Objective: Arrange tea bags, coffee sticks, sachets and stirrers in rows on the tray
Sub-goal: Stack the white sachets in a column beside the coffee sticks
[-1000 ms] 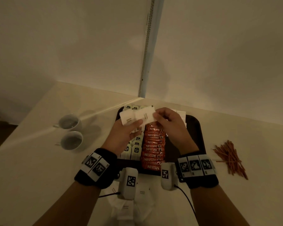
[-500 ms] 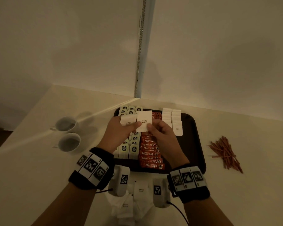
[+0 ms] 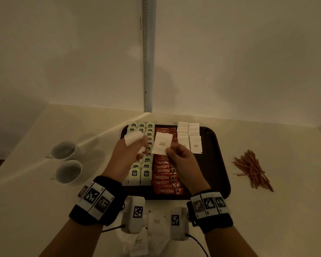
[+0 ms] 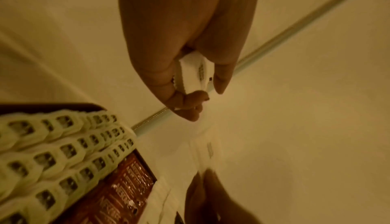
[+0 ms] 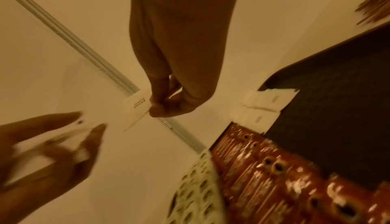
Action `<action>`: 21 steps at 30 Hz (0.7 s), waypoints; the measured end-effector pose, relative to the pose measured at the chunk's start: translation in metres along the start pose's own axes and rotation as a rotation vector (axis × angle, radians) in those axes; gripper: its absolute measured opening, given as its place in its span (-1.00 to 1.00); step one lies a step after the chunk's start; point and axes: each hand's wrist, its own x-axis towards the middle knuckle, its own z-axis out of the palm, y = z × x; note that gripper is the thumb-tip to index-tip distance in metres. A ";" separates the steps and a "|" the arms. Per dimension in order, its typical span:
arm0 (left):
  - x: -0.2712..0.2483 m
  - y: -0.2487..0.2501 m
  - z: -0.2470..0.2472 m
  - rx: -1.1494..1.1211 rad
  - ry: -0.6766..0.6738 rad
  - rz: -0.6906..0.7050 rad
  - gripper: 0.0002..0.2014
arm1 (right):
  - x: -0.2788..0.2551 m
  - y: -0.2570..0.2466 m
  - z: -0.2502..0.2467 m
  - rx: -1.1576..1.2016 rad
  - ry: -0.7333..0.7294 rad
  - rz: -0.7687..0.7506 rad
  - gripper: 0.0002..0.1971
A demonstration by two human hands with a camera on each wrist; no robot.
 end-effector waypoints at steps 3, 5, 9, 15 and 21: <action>0.002 -0.001 -0.003 -0.245 -0.022 -0.156 -0.77 | 0.020 0.002 -0.035 -0.169 0.161 -0.035 -0.87; 0.002 -0.001 -0.006 -0.328 -0.016 -0.223 -0.67 | 0.036 0.007 -0.060 -0.302 0.289 -0.041 -0.87; 0.002 -0.007 -0.012 -0.435 -0.022 -0.274 -0.56 | 0.069 0.024 -0.099 -0.572 0.456 0.045 -0.78; 0.007 -0.010 -0.018 -0.423 0.040 -0.248 -0.59 | 0.092 0.036 -0.107 -0.785 0.427 0.124 -0.72; 0.014 -0.016 -0.022 -0.412 0.027 -0.277 -0.58 | 0.098 0.035 -0.098 -0.852 0.475 0.090 -0.74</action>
